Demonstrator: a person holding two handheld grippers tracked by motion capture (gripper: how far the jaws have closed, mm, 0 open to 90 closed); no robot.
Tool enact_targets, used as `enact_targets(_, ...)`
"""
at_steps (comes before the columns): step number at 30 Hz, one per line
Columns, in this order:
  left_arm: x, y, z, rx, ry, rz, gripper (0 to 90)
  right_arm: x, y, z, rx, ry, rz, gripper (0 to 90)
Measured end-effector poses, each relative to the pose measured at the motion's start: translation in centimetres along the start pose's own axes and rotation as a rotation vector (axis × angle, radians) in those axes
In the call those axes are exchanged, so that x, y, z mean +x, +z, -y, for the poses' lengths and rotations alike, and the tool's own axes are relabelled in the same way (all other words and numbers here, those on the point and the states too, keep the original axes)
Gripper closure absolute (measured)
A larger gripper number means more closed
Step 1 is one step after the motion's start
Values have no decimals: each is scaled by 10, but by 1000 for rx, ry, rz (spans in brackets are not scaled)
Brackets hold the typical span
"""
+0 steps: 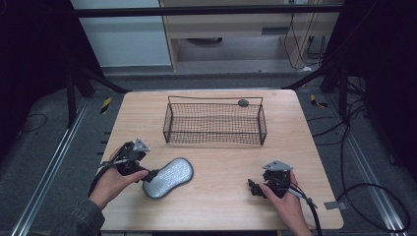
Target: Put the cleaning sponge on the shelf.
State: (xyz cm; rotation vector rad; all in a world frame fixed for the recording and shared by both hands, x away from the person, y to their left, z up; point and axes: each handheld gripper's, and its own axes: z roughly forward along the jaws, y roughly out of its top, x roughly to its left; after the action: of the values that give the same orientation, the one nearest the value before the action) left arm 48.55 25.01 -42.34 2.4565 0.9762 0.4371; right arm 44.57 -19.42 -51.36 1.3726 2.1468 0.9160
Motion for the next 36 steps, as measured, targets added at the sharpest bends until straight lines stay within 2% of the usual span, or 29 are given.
enact_targets(3,-4,0,-2,41,41,24,47,0,0,0,0,0,1,5)
enact_targets(10,-10,3,-6,70,86,57,51,0,0,0,2,2,-2,4)
enact_targets(13,-12,5,-8,71,86,64,41,0,0,0,2,2,-2,4)
enact_targets(17,-16,10,-11,95,112,79,37,0,0,0,0,-3,1,5)
enact_targets(22,-21,12,-14,93,120,86,36,1,0,0,2,2,-2,5)
enact_targets(28,-25,15,-16,114,144,114,37,1,0,0,4,3,-5,4)
enact_targets(32,-27,17,-17,123,146,122,37,0,0,0,3,2,-5,4)
enact_targets(36,-32,20,-20,140,173,129,35,1,0,0,4,2,-6,4)
